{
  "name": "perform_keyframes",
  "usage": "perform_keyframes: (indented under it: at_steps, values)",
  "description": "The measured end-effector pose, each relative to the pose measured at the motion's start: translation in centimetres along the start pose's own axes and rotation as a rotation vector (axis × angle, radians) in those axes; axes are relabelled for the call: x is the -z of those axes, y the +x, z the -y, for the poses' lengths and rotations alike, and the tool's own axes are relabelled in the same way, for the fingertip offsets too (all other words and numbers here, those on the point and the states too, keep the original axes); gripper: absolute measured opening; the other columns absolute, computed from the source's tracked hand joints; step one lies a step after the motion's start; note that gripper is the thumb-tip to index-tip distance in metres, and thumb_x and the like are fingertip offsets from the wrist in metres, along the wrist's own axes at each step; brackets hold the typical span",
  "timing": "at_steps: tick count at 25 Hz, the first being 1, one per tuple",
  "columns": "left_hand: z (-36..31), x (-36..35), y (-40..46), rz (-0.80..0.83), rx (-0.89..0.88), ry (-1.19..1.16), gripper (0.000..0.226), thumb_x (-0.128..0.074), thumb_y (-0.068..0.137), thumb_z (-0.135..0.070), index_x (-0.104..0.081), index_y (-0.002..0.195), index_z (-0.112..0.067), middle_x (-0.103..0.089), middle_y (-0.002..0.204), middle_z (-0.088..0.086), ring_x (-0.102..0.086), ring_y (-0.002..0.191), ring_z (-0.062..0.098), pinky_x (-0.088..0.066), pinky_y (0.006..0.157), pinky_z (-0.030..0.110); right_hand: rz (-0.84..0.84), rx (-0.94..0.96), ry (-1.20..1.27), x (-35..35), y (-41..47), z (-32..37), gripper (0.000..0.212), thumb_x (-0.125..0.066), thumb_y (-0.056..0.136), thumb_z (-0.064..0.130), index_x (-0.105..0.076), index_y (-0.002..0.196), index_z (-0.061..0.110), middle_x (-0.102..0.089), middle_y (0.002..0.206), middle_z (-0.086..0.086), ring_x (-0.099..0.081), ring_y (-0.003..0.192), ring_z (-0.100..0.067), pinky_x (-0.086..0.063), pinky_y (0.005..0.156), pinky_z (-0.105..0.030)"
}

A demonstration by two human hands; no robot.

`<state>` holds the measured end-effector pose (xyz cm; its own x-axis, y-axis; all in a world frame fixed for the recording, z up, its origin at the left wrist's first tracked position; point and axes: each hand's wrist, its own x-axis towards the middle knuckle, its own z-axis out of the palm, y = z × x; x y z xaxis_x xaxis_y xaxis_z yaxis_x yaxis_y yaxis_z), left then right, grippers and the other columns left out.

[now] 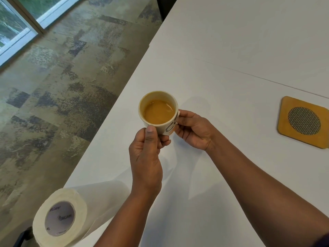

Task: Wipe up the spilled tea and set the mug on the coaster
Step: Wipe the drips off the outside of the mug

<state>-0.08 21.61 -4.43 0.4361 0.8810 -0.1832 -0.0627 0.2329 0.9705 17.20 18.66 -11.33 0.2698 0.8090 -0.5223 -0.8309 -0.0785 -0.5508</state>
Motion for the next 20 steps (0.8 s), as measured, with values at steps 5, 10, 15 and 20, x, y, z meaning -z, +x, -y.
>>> perform_keyframes:
  at_steps: [5,10,15,20]
  values:
    - [0.0,-0.5,0.4,-0.026,-0.014,-0.011,0.032,-0.048,0.098,-0.040,-0.070,0.076,-0.036,-0.064,0.069,-0.015,-0.068,0.080,0.014,-0.057,0.085,0.035,-0.052,0.041,-0.113,0.5,-1.4,-0.7,0.022,-0.074,0.075,0.003,-0.081,0.094,0.011,-0.078,0.100,-0.011,-0.074,0.083,-0.017,-0.060,0.070,-0.026]
    - [0.2,-0.5,0.6,-0.024,-0.036,-0.024,0.035,-0.046,0.101,-0.037,-0.068,0.074,-0.037,-0.062,0.068,-0.015,-0.066,0.079,0.011,-0.057,0.084,0.032,-0.086,0.053,-0.137,-0.2,-2.9,-2.3,0.023,-0.077,0.069,0.009,-0.082,0.092,0.011,-0.078,0.099,-0.012,-0.075,0.086,-0.019,-0.061,0.075,-0.028]
    - [0.1,-0.5,0.9,-0.020,-0.010,-0.073,0.037,-0.047,0.101,-0.037,-0.062,0.067,-0.032,-0.061,0.065,-0.012,-0.065,0.079,0.014,-0.055,0.088,0.037,-0.090,0.027,-0.075,-1.5,-3.0,-3.9,0.019,-0.070,0.082,0.000,-0.079,0.097,0.007,-0.077,0.101,-0.013,-0.075,0.087,-0.021,-0.062,0.079,-0.032]
    - [0.2,-0.9,0.1,-0.004,0.051,-0.093,0.036,-0.050,0.098,-0.039,-0.063,0.066,-0.031,-0.056,0.063,-0.009,-0.058,0.080,0.021,-0.052,0.093,0.045,0.073,-0.089,-0.002,-2.4,-2.6,-4.2,0.028,-0.052,0.092,-0.013,-0.075,0.097,0.001,-0.071,0.072,-0.008,-0.067,0.065,-0.011,-0.059,0.083,-0.028]
